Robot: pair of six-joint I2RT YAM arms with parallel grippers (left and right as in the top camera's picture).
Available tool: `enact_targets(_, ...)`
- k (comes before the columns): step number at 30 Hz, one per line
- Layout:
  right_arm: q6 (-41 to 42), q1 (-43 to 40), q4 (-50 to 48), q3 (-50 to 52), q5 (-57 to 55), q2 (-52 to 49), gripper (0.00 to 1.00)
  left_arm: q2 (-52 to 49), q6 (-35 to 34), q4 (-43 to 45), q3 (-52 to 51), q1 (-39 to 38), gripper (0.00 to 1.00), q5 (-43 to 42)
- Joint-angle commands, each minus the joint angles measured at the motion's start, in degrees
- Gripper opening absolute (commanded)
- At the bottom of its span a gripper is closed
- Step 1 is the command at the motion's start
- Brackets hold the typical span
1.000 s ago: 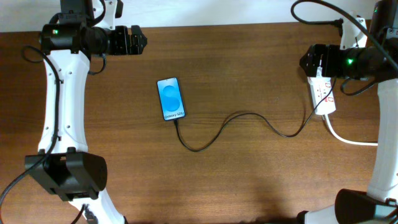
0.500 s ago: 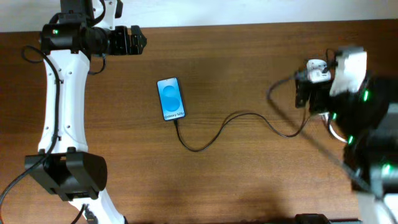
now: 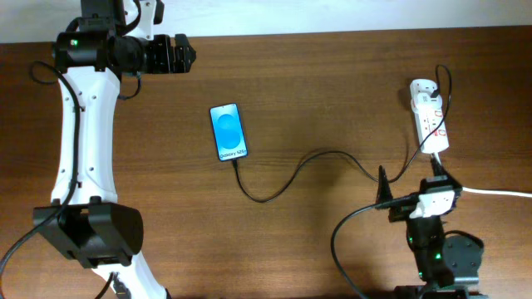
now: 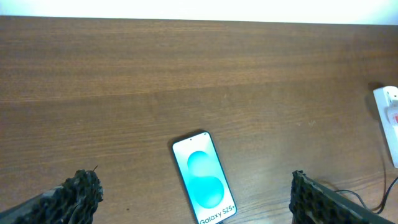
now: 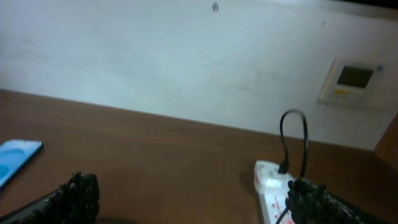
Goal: Plug charger to phone and switch on socket
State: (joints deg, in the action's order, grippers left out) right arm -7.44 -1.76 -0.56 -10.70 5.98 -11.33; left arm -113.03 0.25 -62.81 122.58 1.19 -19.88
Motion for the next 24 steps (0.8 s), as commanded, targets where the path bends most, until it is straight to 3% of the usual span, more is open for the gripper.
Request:
enact_targets(1, 0.2, 0.3, -0.4, 5.1, -0.6, 5.3, 0.98, 0.5, 0.5, 0.1, 0.5, 0.3, 0.99, 0.0)
enact_targets(6, 0.4, 0.3, 0.4, 10.4, -0.3, 10.7, 0.99, 0.5, 0.5, 0.1, 0.5, 0.3, 0.99, 0.0)
enact_targets(24, 0.4, 0.2, 4.7, 10.4, -2.2, 10.8, 0.99, 0.5, 0.5, 0.1, 0.5, 0.3, 1.00, 0.0)
